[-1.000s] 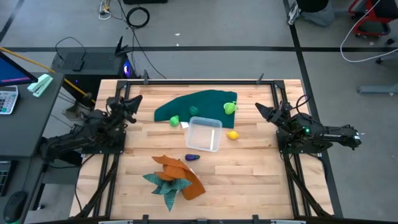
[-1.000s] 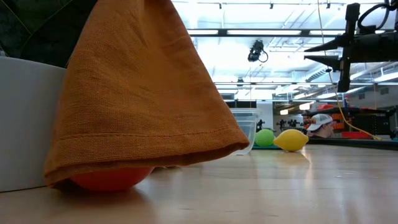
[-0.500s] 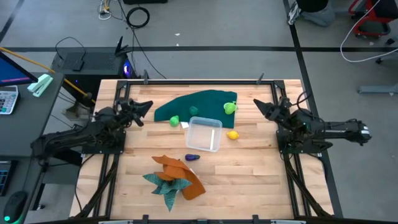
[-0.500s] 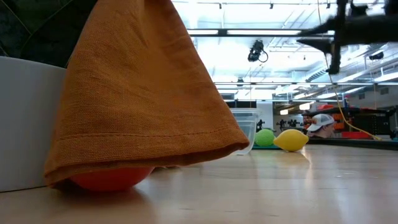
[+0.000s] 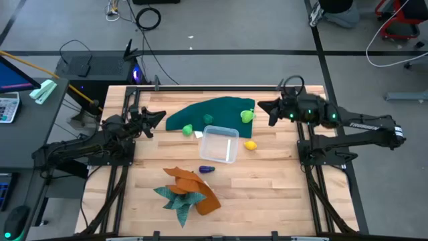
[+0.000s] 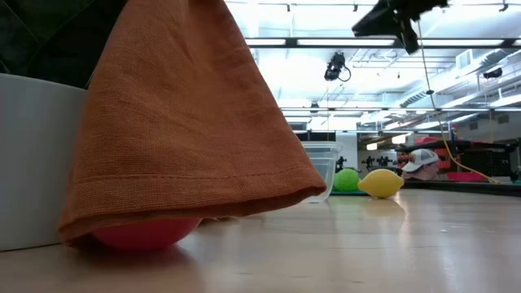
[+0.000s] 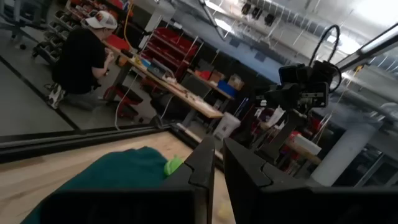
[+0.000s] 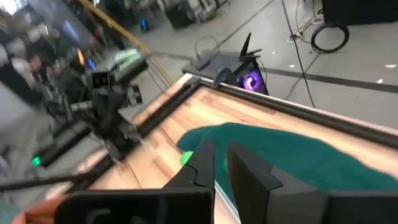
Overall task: Pick and placing Produce into tupperware
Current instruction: Put the lemon into the bin
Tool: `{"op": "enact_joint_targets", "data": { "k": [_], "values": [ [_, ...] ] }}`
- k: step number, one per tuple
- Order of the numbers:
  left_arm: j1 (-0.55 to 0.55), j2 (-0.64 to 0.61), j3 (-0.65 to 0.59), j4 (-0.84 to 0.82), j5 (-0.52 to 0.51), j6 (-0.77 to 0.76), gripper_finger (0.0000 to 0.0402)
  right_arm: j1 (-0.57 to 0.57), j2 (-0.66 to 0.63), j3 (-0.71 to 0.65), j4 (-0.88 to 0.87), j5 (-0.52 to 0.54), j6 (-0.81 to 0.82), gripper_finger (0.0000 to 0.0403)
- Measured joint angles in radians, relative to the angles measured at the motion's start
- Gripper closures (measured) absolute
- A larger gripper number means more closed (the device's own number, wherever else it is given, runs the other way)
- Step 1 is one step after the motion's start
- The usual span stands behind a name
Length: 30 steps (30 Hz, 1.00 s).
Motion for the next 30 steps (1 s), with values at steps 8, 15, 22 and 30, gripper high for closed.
{"op": "enact_joint_targets", "data": {
  "k": [8, 15, 22, 30],
  "values": [
    [0.000, 0.062, 0.166, -0.113, 0.046, 0.073, 0.0362, -0.190, 0.103, 0.258, -0.288, -0.301, -0.159, 0.0401],
    [0.000, 0.253, 0.464, -0.335, 0.097, 0.222, 0.0361, -0.269, 0.155, 0.278, -0.386, -0.509, -0.227, 0.0402],
    [0.000, 0.438, 0.701, -0.431, 0.104, 0.269, 0.0362, -0.270, 0.253, 0.277, -0.422, -0.614, -0.304, 0.0402],
    [0.000, 0.593, 0.907, -0.525, 0.167, 0.295, 0.0365, -0.267, 0.374, 0.276, -0.419, -0.665, -0.360, 0.0402]
  ]
}}
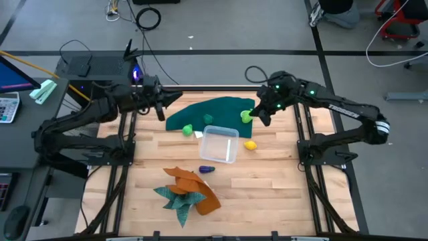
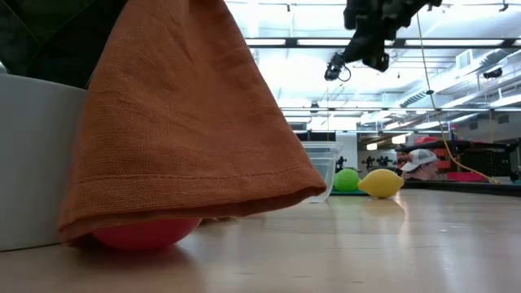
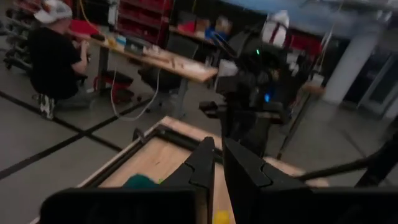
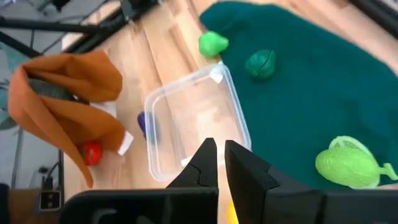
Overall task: Pick and placing Produce into tupperware
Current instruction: Put the lemon into the bin
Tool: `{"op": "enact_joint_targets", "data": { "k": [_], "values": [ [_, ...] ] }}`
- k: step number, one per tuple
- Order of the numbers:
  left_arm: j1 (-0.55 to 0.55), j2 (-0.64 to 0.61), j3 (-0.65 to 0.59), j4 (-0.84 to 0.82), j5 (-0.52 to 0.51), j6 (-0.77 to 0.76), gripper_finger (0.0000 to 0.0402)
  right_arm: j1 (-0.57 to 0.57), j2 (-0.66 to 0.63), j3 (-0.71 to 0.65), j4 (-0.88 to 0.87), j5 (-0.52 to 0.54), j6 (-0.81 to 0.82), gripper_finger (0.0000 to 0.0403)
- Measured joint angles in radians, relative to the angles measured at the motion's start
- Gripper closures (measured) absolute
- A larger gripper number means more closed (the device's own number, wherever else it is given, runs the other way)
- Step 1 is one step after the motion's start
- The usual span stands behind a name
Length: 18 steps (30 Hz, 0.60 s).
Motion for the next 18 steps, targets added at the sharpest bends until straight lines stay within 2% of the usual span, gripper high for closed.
{"op": "enact_joint_targets", "data": {
  "k": [5, 13, 18],
  "values": [
    [0.000, 0.076, 0.068, -0.094, 0.006, 0.036, 0.0366, 0.011, 0.065, 0.000, 0.011, -0.031, -0.036, 0.0398],
    [0.000, 0.149, 0.071, -0.098, 0.005, 0.037, 0.0373, 0.061, 0.156, 0.000, 0.008, -0.026, -0.068, 0.0372],
    [0.000, 0.184, 0.071, -0.088, 0.005, 0.039, 0.0379, 0.101, 0.209, -0.001, -0.037, 0.045, -0.131, 0.0353]
  ]
}}
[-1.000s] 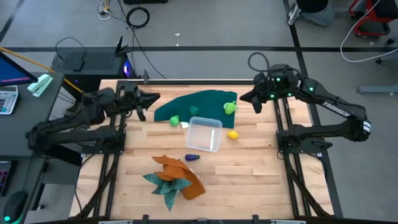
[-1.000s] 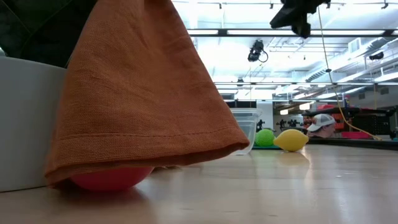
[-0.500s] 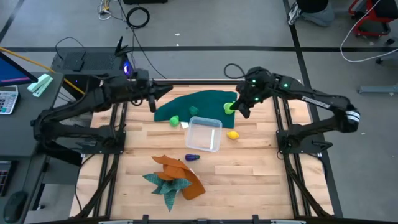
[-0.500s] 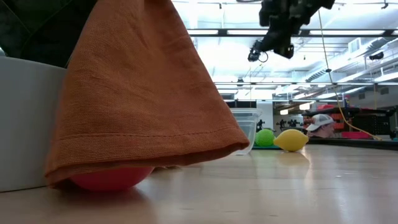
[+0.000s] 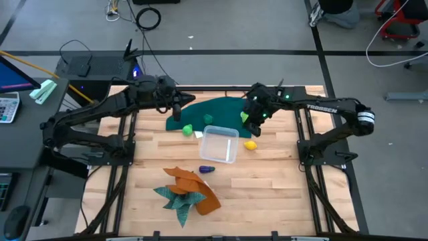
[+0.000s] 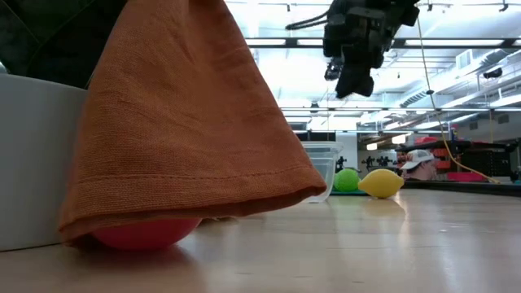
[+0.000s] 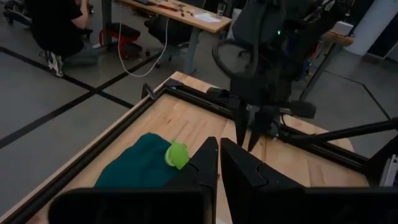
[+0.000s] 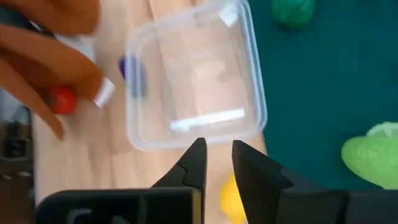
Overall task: Pick and placing Produce into tupperware
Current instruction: Put the lemon into the bin
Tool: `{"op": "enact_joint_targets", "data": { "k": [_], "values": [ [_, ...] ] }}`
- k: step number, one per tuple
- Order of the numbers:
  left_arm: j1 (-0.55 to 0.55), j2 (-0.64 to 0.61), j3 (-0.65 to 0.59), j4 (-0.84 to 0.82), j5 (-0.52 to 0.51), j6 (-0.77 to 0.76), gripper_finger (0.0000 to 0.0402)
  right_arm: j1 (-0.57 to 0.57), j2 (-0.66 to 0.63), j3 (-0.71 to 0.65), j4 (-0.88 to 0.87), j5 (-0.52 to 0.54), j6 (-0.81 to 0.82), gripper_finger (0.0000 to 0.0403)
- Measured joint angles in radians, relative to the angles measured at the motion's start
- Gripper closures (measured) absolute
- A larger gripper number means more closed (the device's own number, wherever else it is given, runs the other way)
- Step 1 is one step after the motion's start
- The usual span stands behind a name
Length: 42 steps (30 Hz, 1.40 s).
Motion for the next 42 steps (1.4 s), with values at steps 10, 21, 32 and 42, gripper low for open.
{"op": "enact_joint_targets", "data": {
  "k": [10, 21, 32, 42],
  "values": [
    [0.000, 0.008, 0.000, 0.004, -0.001, 0.027, 0.0379, 0.070, 0.042, 0.000, -0.115, 0.162, -0.048, 0.0297],
    [0.006, 0.008, 0.000, 0.002, -0.001, 0.054, 0.0381, 0.152, 0.046, -0.004, -0.125, 0.355, -0.008, 0.0165],
    [0.006, 0.008, 0.000, -0.038, -0.001, 0.079, 0.0386, 0.214, 0.045, -0.172, -0.064, 0.442, 0.063, 0.0114],
    [0.006, 0.008, 0.000, -0.044, -0.001, 0.093, 0.0389, 0.224, 0.044, -0.261, 0.060, 0.354, 0.147, 0.0107]
  ]
}}
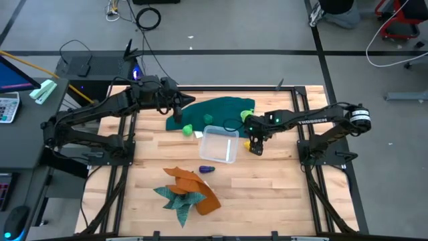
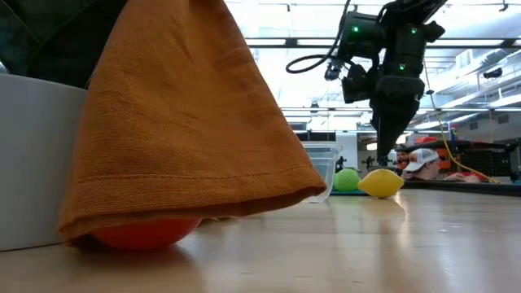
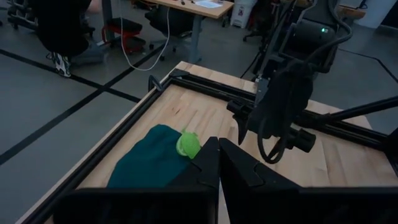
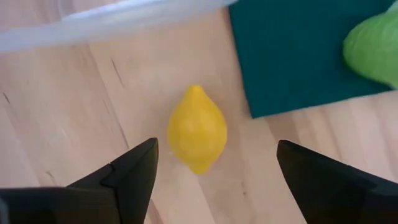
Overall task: Pick and placing Produce into tupperware
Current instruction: Put the lemon into the bin
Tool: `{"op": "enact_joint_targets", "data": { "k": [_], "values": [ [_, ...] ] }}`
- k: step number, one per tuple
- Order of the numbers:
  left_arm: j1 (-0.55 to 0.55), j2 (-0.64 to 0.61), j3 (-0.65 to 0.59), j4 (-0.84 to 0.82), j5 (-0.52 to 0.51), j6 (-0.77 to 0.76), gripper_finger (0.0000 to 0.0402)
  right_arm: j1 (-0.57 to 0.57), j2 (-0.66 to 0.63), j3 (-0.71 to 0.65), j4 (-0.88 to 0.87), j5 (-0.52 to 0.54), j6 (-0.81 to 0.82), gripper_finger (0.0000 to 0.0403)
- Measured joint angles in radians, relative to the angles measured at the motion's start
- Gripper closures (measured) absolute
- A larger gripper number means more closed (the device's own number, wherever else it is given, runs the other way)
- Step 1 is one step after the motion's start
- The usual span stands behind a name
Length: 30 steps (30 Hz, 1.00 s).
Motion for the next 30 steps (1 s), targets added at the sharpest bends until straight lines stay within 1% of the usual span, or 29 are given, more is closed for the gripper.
{"op": "enact_joint_targets", "data": {
  "k": [6, 11, 18, 26, 30],
  "values": [
    [0.000, 0.000, 0.000, -0.016, 0.000, 0.000, 0.0387, 0.023, 0.000, -0.032, 0.068, -0.005, 0.000, 0.0081],
    [0.000, 0.000, 0.000, -0.022, 0.000, 0.000, 0.0382, 0.046, 0.000, -0.043, 0.128, 0.000, -0.043, 0.0064],
    [0.000, 0.000, 0.000, -0.021, 0.000, -0.001, 0.0391, 0.047, 0.026, -0.045, 0.132, 0.028, -0.104, 0.0063],
    [0.000, 0.000, 0.000, -0.021, 0.000, -0.007, 0.0378, 0.047, 0.081, -0.044, 0.139, 0.024, -0.115, 0.0063],
    [0.000, 0.000, 0.000, -0.021, 0.000, -0.008, 0.0379, 0.047, 0.109, -0.044, 0.147, 0.021, -0.115, 0.0062]
  ]
}}
